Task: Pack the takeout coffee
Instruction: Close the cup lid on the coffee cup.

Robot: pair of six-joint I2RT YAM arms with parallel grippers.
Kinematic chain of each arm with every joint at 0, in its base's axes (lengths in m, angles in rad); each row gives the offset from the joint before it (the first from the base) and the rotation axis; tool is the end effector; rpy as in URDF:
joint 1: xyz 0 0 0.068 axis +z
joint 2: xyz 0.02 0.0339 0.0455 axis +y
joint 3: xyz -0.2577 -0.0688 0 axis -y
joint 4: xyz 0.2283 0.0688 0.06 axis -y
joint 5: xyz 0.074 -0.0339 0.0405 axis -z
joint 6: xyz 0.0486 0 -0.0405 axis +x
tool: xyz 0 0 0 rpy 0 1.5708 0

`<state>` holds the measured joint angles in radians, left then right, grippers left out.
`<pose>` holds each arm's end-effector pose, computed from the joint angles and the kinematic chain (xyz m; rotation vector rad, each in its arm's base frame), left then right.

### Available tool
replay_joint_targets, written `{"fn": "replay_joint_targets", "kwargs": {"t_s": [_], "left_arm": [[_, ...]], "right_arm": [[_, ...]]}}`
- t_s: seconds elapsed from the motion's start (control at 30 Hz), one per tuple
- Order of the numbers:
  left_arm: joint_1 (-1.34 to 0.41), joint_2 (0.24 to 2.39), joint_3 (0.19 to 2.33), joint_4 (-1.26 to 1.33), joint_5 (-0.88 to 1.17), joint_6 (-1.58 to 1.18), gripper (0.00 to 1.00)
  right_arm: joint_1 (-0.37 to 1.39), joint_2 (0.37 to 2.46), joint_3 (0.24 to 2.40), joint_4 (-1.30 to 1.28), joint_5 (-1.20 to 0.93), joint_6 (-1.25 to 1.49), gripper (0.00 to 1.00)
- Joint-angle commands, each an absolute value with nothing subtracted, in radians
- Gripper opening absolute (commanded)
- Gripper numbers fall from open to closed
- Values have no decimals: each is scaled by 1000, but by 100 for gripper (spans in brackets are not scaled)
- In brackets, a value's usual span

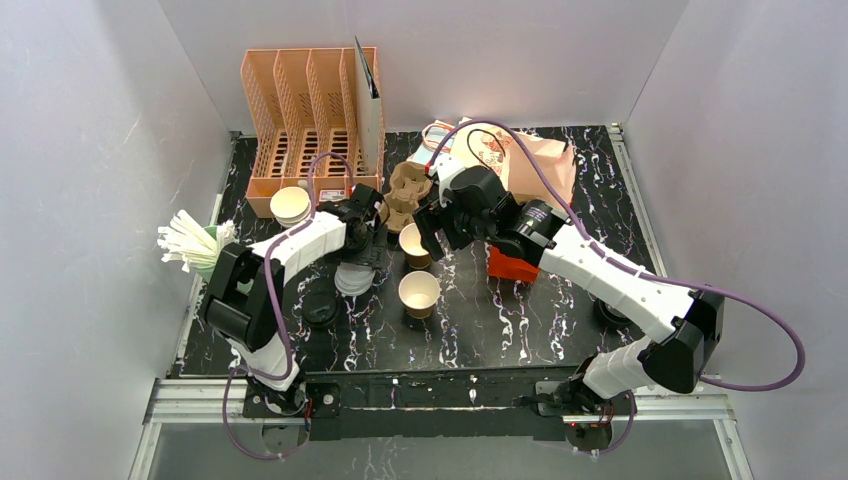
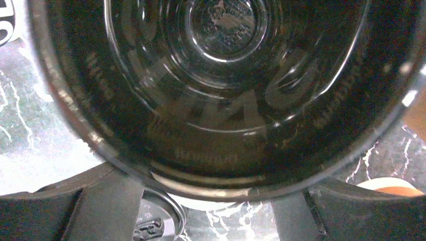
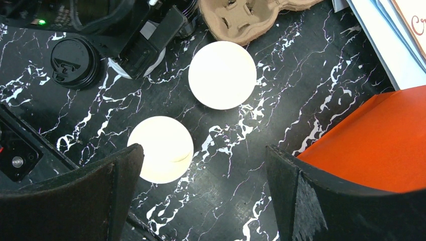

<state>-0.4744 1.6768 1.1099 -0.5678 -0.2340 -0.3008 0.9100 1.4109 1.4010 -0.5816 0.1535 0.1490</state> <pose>0.2927 -0.1377 0.1878 0.1610 2.6470 0.0665 0.1956 0.2395 0.3576 -0.7288 2.0634 0.4435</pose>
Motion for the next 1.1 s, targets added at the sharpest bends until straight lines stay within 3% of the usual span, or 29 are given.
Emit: {"fn": "replay_joint_targets", "kwargs": {"t_s": [0.0, 0.27, 0.53, 0.8, 1.07], "left_arm": [[-480, 1545, 1155, -676, -242, -340, 77], [-487, 1285, 1126, -786, -89, -442, 77], [-557, 1124, 1066, -696, 0, -563, 77], [-786, 1195, 1055, -580, -104, -581, 77], [-943, 1323, 1086, -539, -274, -489, 78]], "right_arm": [[906, 1394, 1442, -566, 154, 129, 98], [901, 1398, 1437, -577, 130, 151, 98], [850, 1444, 1480, -630, 32, 248, 98], [728, 1584, 1657, -813, -146, 363, 93], [678, 1608, 1639, -837, -232, 398, 87]]}}
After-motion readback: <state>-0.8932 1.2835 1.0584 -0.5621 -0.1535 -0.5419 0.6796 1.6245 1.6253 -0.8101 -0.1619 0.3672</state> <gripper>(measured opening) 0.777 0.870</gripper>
